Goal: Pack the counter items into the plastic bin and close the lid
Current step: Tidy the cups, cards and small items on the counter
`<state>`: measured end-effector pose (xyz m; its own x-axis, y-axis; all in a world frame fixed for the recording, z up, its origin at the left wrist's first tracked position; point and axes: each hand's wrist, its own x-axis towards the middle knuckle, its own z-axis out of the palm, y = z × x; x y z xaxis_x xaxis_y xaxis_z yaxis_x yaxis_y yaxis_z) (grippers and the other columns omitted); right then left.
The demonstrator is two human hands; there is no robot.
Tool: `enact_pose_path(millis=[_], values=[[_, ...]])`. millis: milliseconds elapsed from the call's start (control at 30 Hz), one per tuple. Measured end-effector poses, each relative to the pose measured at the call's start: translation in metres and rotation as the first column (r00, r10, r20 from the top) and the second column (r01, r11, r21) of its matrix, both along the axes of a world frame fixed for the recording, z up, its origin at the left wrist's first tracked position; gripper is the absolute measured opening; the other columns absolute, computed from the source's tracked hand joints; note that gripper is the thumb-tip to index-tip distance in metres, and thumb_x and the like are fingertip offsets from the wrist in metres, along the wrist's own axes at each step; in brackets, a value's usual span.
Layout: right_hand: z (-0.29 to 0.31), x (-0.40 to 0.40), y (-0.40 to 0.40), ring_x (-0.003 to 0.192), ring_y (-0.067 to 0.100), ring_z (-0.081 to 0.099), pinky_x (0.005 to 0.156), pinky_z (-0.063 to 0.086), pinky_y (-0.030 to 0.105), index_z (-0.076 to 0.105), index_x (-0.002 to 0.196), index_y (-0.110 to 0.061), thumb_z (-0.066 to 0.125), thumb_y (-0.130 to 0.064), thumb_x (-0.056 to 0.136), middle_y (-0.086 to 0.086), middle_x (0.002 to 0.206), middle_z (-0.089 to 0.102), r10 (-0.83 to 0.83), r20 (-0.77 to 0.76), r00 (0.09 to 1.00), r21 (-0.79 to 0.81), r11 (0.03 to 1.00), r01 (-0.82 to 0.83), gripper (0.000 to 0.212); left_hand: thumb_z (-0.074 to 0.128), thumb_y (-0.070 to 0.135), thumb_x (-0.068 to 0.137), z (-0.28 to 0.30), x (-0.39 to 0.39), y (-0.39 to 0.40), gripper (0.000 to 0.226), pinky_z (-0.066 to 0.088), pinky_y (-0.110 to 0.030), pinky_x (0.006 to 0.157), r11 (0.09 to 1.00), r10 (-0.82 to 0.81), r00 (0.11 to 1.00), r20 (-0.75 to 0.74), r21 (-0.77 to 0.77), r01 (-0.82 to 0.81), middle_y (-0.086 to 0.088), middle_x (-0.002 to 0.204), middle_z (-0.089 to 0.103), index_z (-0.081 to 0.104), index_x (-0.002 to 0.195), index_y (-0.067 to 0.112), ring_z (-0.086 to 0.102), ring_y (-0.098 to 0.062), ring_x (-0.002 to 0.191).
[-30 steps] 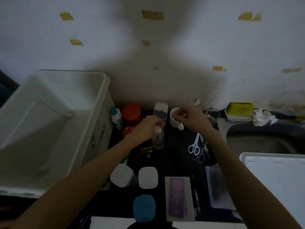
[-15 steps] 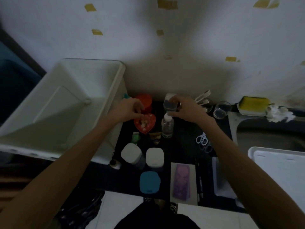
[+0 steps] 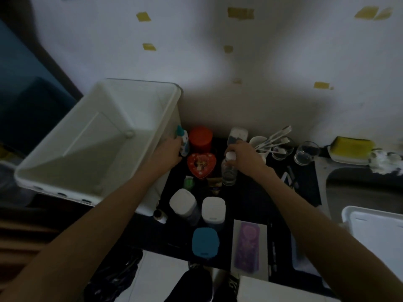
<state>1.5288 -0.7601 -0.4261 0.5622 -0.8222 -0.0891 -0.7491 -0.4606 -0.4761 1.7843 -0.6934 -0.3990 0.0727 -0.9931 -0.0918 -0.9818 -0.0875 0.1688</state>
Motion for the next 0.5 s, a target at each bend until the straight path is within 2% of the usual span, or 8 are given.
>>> enact_pose_path(millis=[133,267,433,500], values=[[-0.004,-0.001,0.000,0.110,0.027,0.054,0.088,0.046,0.035,0.065,0.112,-0.018,0.075,-0.023,0.081,0.007,0.120,0.058,-0.004,0.001,1.000,0.014,1.000,0.004,0.033,0.065,0.001,0.081,-0.007,-0.005,-0.045,0.058,0.052,-0.042,0.078,1.000,0.011,0.998,0.065,0.022,-0.012,-0.025,0.136,0.042,0.041,0.134,0.000,0.057,-0.040,0.102],[-0.006,-0.005,0.001,0.111,0.028,0.055,0.089,0.046,0.037,0.065,0.114,-0.018,0.073,-0.024,0.084,0.007,0.121,0.057,-0.005,0.022,1.000,0.010,1.000,0.005,0.032,0.043,0.007,0.099,-0.027,-0.002,-0.078,0.038,0.041,-0.044,0.101,0.995,0.099,0.994,-0.043,0.027,-0.098,-0.028,0.140,0.041,0.042,0.135,-0.004,0.045,-0.043,0.124],[-0.006,-0.006,0.004,0.111,0.028,0.054,0.091,0.048,0.041,0.064,0.116,-0.018,0.071,-0.021,0.086,0.007,0.125,0.056,-0.004,0.036,0.999,0.018,1.000,0.003,0.031,0.038,0.006,0.101,-0.044,0.008,-0.087,0.034,0.037,-0.045,0.103,0.987,0.159,0.981,-0.112,0.001,-0.160,-0.029,0.137,0.045,0.047,0.130,-0.008,0.044,-0.045,0.126],[-0.007,-0.007,0.007,0.109,0.028,0.054,0.090,0.047,0.041,0.064,0.115,-0.018,0.071,-0.021,0.086,0.006,0.123,0.056,-0.015,0.045,0.999,0.011,1.000,0.014,0.031,0.044,0.003,0.098,-0.042,0.007,-0.085,0.030,0.041,-0.045,0.097,0.986,0.164,0.980,-0.114,-0.016,-0.167,-0.030,0.129,0.050,0.052,0.124,-0.008,0.049,-0.045,0.119]])
